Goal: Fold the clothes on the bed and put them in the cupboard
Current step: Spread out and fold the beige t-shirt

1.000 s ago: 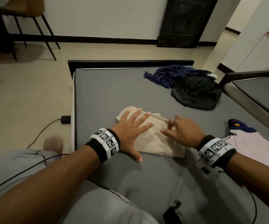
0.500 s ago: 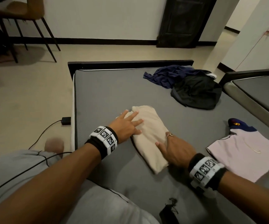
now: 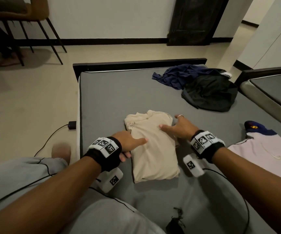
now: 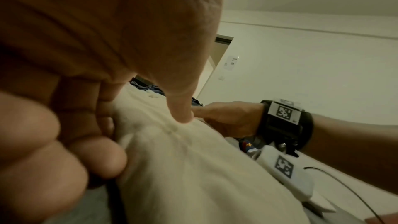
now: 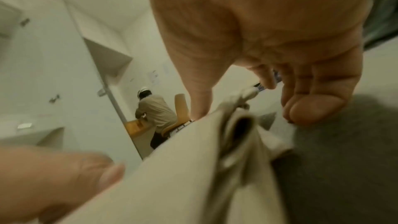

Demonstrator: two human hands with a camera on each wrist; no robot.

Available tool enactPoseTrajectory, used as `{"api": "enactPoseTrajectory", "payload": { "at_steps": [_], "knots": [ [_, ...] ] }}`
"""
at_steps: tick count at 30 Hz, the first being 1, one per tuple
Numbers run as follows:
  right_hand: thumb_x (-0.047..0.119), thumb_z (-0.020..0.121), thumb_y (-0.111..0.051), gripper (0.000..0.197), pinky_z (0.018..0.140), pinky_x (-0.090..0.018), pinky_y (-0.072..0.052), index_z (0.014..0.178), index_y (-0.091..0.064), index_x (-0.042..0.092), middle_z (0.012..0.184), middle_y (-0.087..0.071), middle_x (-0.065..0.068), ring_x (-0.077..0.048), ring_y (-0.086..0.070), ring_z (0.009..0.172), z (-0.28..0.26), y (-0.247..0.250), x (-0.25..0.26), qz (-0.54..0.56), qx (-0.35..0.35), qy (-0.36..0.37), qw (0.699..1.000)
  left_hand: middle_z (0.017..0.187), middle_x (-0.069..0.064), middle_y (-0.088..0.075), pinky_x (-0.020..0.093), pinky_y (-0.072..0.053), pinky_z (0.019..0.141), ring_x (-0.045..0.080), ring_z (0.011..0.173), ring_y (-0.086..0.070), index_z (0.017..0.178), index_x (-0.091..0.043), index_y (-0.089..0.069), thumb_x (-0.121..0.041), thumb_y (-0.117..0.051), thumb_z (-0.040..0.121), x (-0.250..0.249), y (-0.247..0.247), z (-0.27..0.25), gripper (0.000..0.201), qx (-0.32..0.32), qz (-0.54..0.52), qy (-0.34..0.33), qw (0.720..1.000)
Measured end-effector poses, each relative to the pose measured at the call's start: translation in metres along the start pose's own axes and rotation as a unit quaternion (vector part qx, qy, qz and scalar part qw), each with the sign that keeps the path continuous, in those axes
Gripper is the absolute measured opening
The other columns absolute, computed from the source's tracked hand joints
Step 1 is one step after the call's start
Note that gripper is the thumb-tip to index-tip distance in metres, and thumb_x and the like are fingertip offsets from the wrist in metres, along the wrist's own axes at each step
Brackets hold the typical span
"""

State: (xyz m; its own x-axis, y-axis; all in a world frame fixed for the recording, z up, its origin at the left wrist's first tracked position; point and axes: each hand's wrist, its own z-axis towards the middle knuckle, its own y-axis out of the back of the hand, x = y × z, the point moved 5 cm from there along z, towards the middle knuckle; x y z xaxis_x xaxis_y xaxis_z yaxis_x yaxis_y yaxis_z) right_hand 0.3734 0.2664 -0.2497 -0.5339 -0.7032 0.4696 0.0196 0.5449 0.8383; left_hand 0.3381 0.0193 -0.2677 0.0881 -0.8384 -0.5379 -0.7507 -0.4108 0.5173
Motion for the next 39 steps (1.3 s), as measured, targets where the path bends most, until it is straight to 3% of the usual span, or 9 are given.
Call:
{"api": "enactPoseTrajectory", "payload": {
  "at_steps": [3, 6, 13, 17, 21, 24, 29, 33, 39],
  "knots": [
    [0.061, 0.067, -0.084, 0.082, 0.08, -0.032, -0.054, 0.12, -0.058, 0.005, 0.114, -0.067, -0.007, -0.023, -0.065, 0.097, 0.014, -0.012, 0.009, 0.032, 0.042, -0.033, 0.998, 0.07, 0.008, -0.063, 0.023, -0.047, 0.043, 0.022, 0.046, -0.056, 0.114, -0.018, -0.052, -0.059, -0.079, 0.072, -0.003, -0.009, 0.008, 0.065, 0.017, -0.01, -0.011, 1.0],
    [0.052, 0.057, -0.09, 0.079, 0.088, -0.037, -0.056, 0.119, -0.06, 0.011, 0.111, -0.067, -0.005, -0.023, -0.064, 0.099, 0.021, -0.023, 0.011, 0.095, 0.087, -0.074, 0.989, 0.066, 0.007, -0.061, 0.023, -0.046, 0.045, 0.019, 0.047, -0.054, 0.102, -0.012, -0.055, -0.043, -0.082, 0.073, -0.007, -0.014, 0.014, 0.05, -0.016, 0.009, -0.002, 1.0],
    [0.04, 0.054, -0.081, 0.076, 0.094, -0.052, -0.056, 0.123, -0.063, 0.013, 0.107, -0.075, -0.012, -0.033, -0.072, 0.099, 0.009, -0.027, 0.017, 0.279, 0.188, -0.077, 0.939, 0.103, 0.004, -0.07, 0.039, -0.058, 0.084, 0.026, 0.093, -0.068, 0.106, -0.019, -0.065, -0.045, -0.071, 0.059, -0.015, -0.008, 0.014, 0.054, -0.033, -0.118, -0.044, 0.991],
    [0.026, 0.069, -0.07, 0.063, 0.098, -0.053, -0.053, 0.129, -0.059, 0.009, 0.117, -0.071, -0.019, -0.037, -0.068, 0.109, -0.003, -0.017, 0.008, 0.458, 0.172, -0.077, 0.869, 0.106, 0.011, -0.073, 0.047, -0.054, 0.095, 0.03, 0.098, -0.07, 0.11, -0.011, -0.067, -0.028, -0.068, 0.074, -0.023, -0.003, 0.011, 0.039, -0.023, -0.277, -0.078, 0.957],
    [0.018, 0.08, -0.061, 0.054, 0.093, -0.046, -0.055, 0.133, -0.059, 0.008, 0.126, -0.067, -0.018, -0.034, -0.066, 0.109, -0.014, -0.002, -0.016, 0.568, 0.141, -0.074, 0.808, 0.11, 0.013, -0.073, 0.04, -0.056, 0.091, 0.029, 0.1, -0.07, 0.121, -0.005, -0.063, -0.026, -0.066, 0.091, -0.036, -0.006, 0.006, 0.036, -0.009, -0.356, -0.117, 0.927],
    [0.015, 0.087, -0.057, 0.048, 0.094, -0.046, -0.053, 0.133, -0.058, 0.005, 0.125, -0.066, -0.018, -0.035, -0.064, 0.11, -0.024, 0.021, -0.043, 0.608, 0.09, -0.081, 0.784, 0.116, 0.011, -0.072, 0.041, -0.052, 0.098, 0.026, 0.109, -0.069, 0.124, -0.007, -0.063, -0.031, -0.067, 0.093, -0.057, -0.029, -0.005, 0.04, 0.087, -0.371, -0.145, 0.913],
    [0.016, 0.072, -0.067, 0.065, 0.089, -0.047, -0.057, 0.135, -0.057, 0.002, 0.122, -0.066, -0.019, -0.034, -0.067, 0.103, -0.041, 0.069, -0.112, 0.646, 0.008, -0.103, 0.756, 0.123, 0.015, -0.069, 0.049, -0.047, 0.105, 0.029, 0.115, -0.065, 0.13, -0.005, -0.059, -0.022, -0.075, 0.082, -0.104, -0.095, -0.011, 0.053, 0.184, -0.388, -0.166, 0.888],
    [0.012, 0.08, -0.063, 0.052, 0.09, -0.048, -0.055, 0.131, -0.057, 0.0, 0.116, -0.066, -0.021, -0.036, -0.065, 0.1, -0.064, 0.108, -0.169, 0.666, -0.049, -0.11, 0.736, 0.128, 0.018, -0.065, 0.046, -0.046, 0.106, 0.031, 0.121, -0.061, 0.131, 0.001, -0.058, -0.013, -0.067, 0.081, -0.16, -0.143, -0.012, 0.053, 0.192, -0.464, -0.198, 0.842],
    [0.004, 0.083, -0.054, 0.038, 0.082, -0.044, -0.06, 0.119, -0.064, 0.0, 0.11, -0.072, -0.018, -0.033, -0.071, 0.098, -0.096, 0.17, -0.25, 0.697, -0.168, -0.09, 0.691, 0.122, 0.016, -0.068, 0.054, -0.051, 0.097, 0.032, 0.111, -0.066, 0.127, -0.003, -0.061, -0.004, -0.053, 0.096, -0.245, -0.21, -0.022, 0.032, 0.216, -0.461, -0.213, 0.834]
  ]
}}
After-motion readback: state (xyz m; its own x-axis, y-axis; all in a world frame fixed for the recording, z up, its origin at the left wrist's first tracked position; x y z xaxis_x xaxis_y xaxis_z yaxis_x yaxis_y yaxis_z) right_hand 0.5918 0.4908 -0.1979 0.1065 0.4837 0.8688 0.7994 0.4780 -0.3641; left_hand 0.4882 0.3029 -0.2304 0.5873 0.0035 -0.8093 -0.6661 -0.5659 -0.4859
